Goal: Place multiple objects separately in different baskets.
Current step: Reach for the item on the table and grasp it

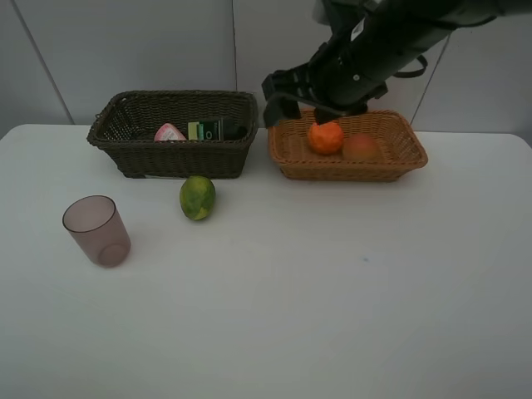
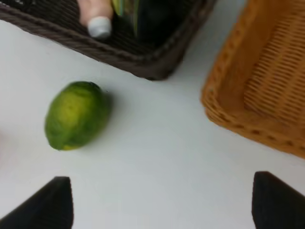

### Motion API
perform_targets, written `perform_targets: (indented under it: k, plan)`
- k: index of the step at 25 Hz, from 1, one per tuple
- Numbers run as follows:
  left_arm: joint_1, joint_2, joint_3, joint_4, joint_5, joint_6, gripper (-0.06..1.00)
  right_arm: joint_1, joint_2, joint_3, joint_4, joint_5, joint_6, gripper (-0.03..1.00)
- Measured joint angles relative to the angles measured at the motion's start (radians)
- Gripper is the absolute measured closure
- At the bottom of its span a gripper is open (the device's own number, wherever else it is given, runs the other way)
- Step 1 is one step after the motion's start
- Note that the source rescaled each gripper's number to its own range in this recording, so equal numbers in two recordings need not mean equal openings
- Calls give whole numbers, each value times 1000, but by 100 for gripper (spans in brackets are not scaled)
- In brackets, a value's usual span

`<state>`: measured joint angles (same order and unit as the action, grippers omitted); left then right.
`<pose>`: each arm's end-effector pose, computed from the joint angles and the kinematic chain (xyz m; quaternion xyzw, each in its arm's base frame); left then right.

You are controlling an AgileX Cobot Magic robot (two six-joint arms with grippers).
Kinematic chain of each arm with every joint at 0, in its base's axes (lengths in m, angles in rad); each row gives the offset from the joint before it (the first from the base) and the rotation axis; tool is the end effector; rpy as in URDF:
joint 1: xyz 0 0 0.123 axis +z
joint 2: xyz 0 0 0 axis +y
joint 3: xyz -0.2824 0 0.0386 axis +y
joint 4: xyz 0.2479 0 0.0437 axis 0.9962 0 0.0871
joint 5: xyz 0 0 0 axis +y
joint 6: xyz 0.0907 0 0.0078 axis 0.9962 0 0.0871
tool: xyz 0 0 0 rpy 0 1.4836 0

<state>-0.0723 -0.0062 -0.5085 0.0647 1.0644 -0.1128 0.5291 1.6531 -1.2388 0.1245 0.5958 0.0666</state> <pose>-0.0067 0.0056 0.2793 -0.0188 0.8497 -0.0164 0.5267 0.3086 0.1878 0.2692 -0.1802 0.9296 0.1405 0.2892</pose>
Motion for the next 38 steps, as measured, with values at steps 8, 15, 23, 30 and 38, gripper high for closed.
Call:
perform_targets:
  k: [8, 15, 23, 30, 38]
  plan:
    - [0, 0, 0, 0, 0, 0, -6, -201, -309, 222, -124, 191, 119, 27]
    - [0, 0, 0, 0, 0, 0, -6, -289, -629, 358, -258, 342, 169, 27]
    - [0, 0, 0, 0, 0, 0, -6, -289, -1073, 473, -262, 458, 172, 27]
    - [0, 0, 0, 0, 0, 0, -6, -289, -1334, 492, -262, 574, 127, 27]
    - [0, 0, 0, 0, 0, 0, -6, -289, -1473, 565, -263, 580, 74, 27]
